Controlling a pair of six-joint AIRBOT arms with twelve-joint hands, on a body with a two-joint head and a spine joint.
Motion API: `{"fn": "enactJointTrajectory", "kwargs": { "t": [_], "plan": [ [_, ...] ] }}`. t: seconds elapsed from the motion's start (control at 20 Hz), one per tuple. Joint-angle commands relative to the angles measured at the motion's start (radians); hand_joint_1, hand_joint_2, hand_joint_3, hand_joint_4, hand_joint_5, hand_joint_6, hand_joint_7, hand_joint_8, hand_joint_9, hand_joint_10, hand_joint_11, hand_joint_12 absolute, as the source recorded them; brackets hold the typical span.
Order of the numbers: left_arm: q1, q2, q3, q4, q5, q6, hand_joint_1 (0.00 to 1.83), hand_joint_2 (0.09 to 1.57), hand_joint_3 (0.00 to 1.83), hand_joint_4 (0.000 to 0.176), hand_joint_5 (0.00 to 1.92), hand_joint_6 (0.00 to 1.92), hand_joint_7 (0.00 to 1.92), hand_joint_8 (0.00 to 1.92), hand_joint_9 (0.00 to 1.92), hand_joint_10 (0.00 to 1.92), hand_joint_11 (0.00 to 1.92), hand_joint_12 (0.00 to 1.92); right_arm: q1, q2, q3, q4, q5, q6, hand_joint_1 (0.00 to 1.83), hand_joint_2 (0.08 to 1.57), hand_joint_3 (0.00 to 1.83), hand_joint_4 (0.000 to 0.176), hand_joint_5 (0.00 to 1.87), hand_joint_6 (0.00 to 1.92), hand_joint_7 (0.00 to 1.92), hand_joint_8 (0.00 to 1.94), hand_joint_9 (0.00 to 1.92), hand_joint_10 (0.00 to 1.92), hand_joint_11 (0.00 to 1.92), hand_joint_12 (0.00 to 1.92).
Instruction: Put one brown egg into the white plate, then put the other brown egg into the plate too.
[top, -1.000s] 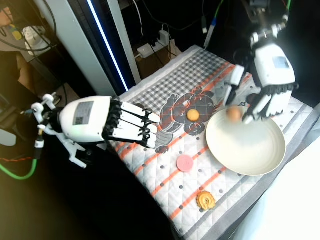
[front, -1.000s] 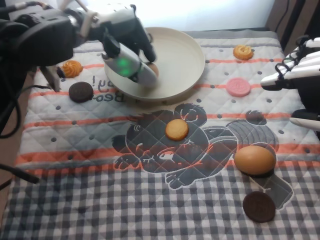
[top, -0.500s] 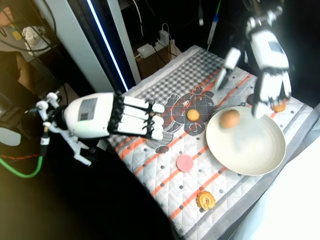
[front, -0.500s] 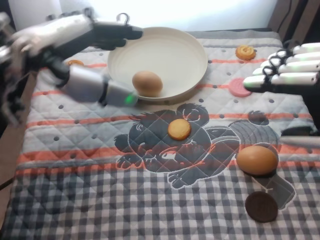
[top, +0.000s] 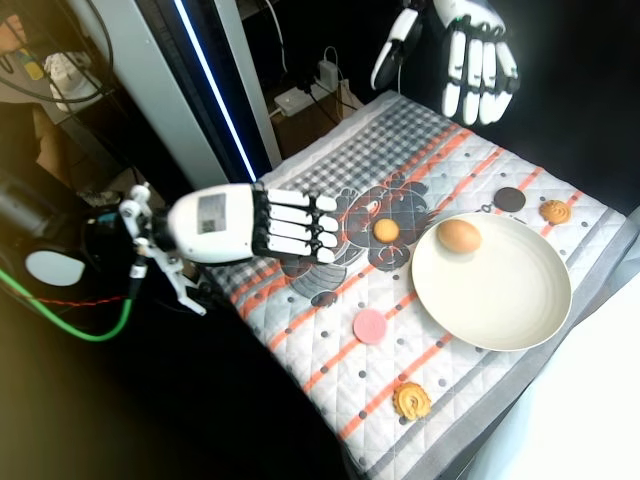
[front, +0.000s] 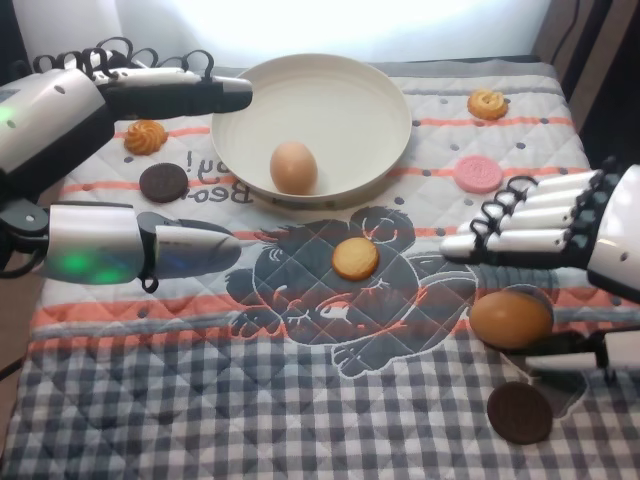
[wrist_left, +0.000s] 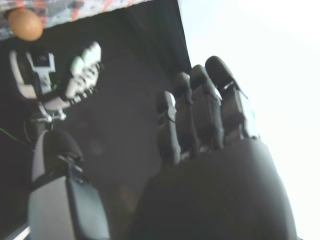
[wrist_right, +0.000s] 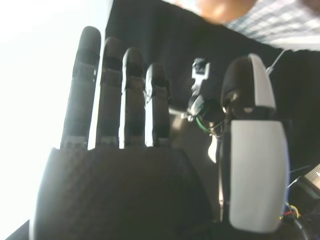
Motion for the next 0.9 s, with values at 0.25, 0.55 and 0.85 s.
{"fn": "enactJointTrajectory", "kwargs": {
  "t": [0.25, 0.55, 0.85],
  "plan": [
    [0.031, 0.000, -0.003, -0.057, -0.150, -0.007, 0.68, 0.88, 0.00, 0.102, 0.48, 0.00, 0.50, 0.00, 0.40, 0.01, 0.00, 1.00, 0.019, -0.039, 0.025, 0.022, 0.063, 0.003, 0.89, 0.99, 0.00, 0.048, 0.59, 0.00, 0.74, 0.00, 0.78, 0.00, 0.50, 0.63],
    [0.052, 0.001, -0.005, -0.092, -0.173, -0.007, 0.71, 0.87, 0.00, 0.090, 0.49, 0.00, 0.50, 0.01, 0.41, 0.01, 0.00, 1.00, 0.032, -0.061, 0.040, 0.020, 0.058, 0.003, 0.99, 1.03, 0.00, 0.000, 0.78, 0.01, 1.04, 0.02, 1.00, 0.38, 0.72, 1.14],
    [0.056, 0.001, -0.008, -0.094, -0.168, -0.007, 0.71, 0.86, 0.00, 0.105, 0.51, 0.00, 0.54, 0.01, 0.44, 0.01, 0.00, 1.03, 0.039, -0.061, 0.050, 0.020, 0.058, 0.003, 1.24, 1.16, 0.00, 0.000, 0.83, 1.02, 0.95, 1.22, 0.96, 0.94, 0.88, 1.30]
  ]
}}
